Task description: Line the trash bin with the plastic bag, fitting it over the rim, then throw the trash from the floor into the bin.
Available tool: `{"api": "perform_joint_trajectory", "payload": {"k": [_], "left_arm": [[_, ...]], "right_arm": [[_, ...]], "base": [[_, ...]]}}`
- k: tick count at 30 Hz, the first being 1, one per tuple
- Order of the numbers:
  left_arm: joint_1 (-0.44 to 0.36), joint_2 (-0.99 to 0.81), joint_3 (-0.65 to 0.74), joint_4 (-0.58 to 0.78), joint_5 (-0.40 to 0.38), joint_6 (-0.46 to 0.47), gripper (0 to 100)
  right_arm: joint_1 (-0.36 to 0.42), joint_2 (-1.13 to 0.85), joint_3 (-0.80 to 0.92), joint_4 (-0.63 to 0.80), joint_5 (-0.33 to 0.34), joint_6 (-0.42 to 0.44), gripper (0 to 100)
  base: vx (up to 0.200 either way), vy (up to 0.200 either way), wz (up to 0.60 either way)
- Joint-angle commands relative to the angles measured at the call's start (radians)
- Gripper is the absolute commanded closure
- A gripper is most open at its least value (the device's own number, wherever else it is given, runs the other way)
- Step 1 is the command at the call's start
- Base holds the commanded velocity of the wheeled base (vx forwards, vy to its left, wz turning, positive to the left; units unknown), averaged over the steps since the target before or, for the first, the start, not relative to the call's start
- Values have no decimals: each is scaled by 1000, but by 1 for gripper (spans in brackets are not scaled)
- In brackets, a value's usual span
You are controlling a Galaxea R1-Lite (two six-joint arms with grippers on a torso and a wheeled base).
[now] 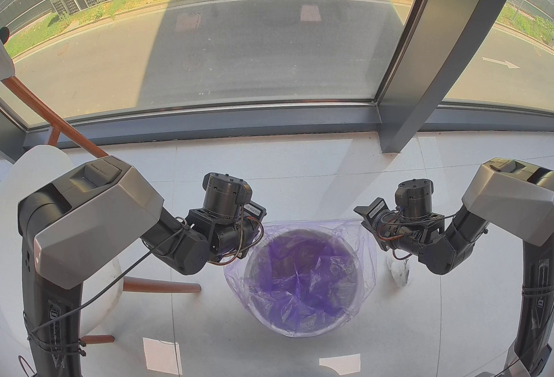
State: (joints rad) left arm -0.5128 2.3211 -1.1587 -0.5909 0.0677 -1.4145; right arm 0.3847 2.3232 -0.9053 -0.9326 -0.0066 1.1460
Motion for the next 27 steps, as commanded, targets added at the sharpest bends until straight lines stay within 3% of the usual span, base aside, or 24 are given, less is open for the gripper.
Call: {"api": "perform_joint_trajectory", "payload": {"k": [1, 7, 16, 21, 27], "left_arm": [[0, 1, 2, -3, 1, -1, 0], [0, -6, 28, -4, 1, -3, 0], [7, -97, 48, -15, 1, -12, 0], [11, -187, 50, -15, 1, -29, 0], [7, -302, 105, -18, 0, -14, 0]], "right_arm": [[-30, -31, 11, -2, -4, -2, 0], [-52, -136, 82, 1, 11, 1, 0], [-40, -255, 238, -74, 96, 17, 0], [-29, -280, 289, -209, 102, 32, 0], [-41, -329, 350, -232, 92, 11, 0]], "base": [[0, 0, 0], [0, 0, 0], [0, 0, 0], [0, 0, 0], [0, 0, 0]]}}
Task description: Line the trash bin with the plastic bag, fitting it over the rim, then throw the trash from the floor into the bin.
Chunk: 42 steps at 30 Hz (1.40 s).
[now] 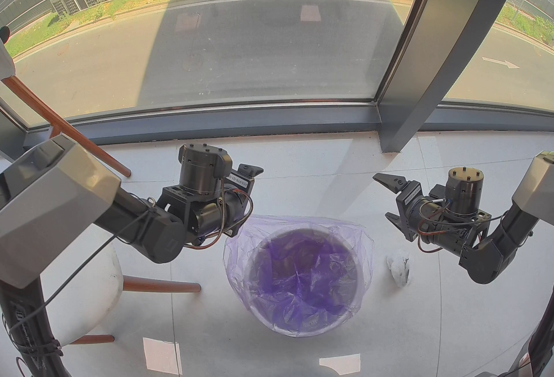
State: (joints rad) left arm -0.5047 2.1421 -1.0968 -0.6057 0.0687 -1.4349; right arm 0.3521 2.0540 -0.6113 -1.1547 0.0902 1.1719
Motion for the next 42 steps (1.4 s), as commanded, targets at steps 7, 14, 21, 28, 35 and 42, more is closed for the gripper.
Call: {"api": "perform_joint_trajectory", "payload": {"k": [7, 14, 21, 28, 35, 42], "left_arm": [[-6, -432, 290, -45, -178, -4, 0], [61, -630, 634, -207, -429, -22, 0], [107, -625, 713, -348, -520, -19, 0], [110, -623, 775, -358, -517, -38, 0], [107, -628, 781, -411, -523, -70, 0], [107, -633, 778, -414, -523, -65, 0]], "right_arm": [[-125, -207, 212, -2, 5, -112, 0], [-203, -195, 234, -8, 36, -253, 0], [-177, -169, 225, -3, 39, -270, 0], [-225, -3, 128, -14, 36, -511, 0], [-228, 120, -1, 53, 37, -633, 0], [-263, 262, -48, 75, 85, -859, 0]], "base": [[0, 0, 0], [0, 0, 0], [0, 0, 0], [-29, -29, 0], [-200, -200, 0], [-200, -200, 0]]}}
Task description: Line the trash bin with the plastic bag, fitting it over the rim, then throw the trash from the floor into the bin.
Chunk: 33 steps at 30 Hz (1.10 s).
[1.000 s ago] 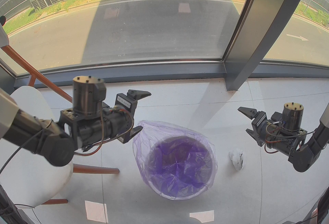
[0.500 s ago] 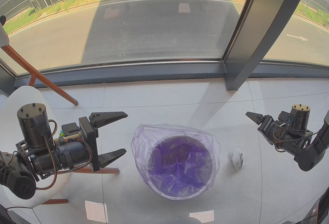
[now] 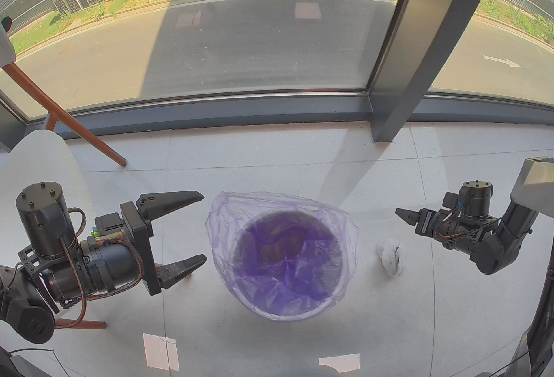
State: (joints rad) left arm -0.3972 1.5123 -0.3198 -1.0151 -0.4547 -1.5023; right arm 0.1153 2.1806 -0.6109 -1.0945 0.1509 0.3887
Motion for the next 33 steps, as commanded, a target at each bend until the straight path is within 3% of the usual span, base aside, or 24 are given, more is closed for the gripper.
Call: {"api": "perform_joint_trajectory", "payload": {"k": [1, 9, 19, 25, 27, 33], "left_arm": [[0, -3, 1, -5, 1, 4, 0], [-2, -4, 13, -10, 13, 28, 0], [3, -6, 61, -23, 19, 171, 0], [1, -6, 65, -23, 24, 172, 0], [0, -4, 61, -30, 60, 172, 0], [0, -3, 62, -42, 80, 171, 0]], "right_arm": [[-29, 151, -63, 24, 26, -97, 0], [18, 186, -224, 295, 27, -117, 0], [78, 318, -517, 489, 16, -134, 0], [106, 360, -613, 568, 13, -186, 0], [107, 380, -650, 576, 12, -220, 0], [121, 403, -742, 647, -16, -268, 0]], "base": [[-200, -200, 0], [-200, -200, 0], [0, 0, 0], [0, 0, 0], [0, 0, 0], [0, 200, 0]]}}
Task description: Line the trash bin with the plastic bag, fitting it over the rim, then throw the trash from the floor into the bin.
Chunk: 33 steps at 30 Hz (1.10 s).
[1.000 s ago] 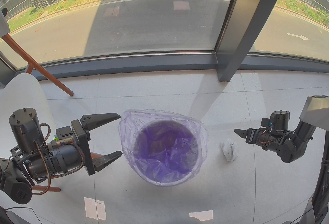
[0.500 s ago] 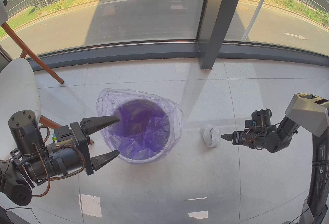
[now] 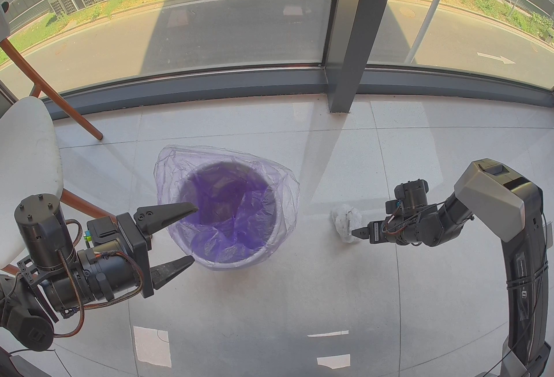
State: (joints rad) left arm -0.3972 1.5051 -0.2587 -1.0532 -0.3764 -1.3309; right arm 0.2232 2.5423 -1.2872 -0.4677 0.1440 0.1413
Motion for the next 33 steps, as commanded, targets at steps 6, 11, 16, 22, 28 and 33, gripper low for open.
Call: {"api": "perform_joint_trajectory", "payload": {"k": [6, 11, 16, 22, 28, 33], "left_arm": [[1, 12, 7, -4, 5, 1, 0], [1, 14, 6, -4, 5, 1, 0], [1, 12, 9, -2, 7, 1, 0], [1, 7, 15, -2, 7, 1, 0], [1, 4, 18, -1, 10, 1, 0], [1, 4, 33, -4, 8, 1, 0]], "right_arm": [[12, 87, -141, 29, -11, -92, 0], [10, 102, -164, 27, -11, -124, 0], [7, 121, -202, 29, -11, -126, 0], [-4, 170, -276, 30, -11, -127, 0], [-33, 226, -382, 34, -12, -160, 0], [-45, 243, -448, 129, -11, -167, 0]], "base": [[0, 200, 0], [0, 120, 0], [0, 0, 0], [0, 0, 0], [0, 0, 0], [0, 0, 0]]}}
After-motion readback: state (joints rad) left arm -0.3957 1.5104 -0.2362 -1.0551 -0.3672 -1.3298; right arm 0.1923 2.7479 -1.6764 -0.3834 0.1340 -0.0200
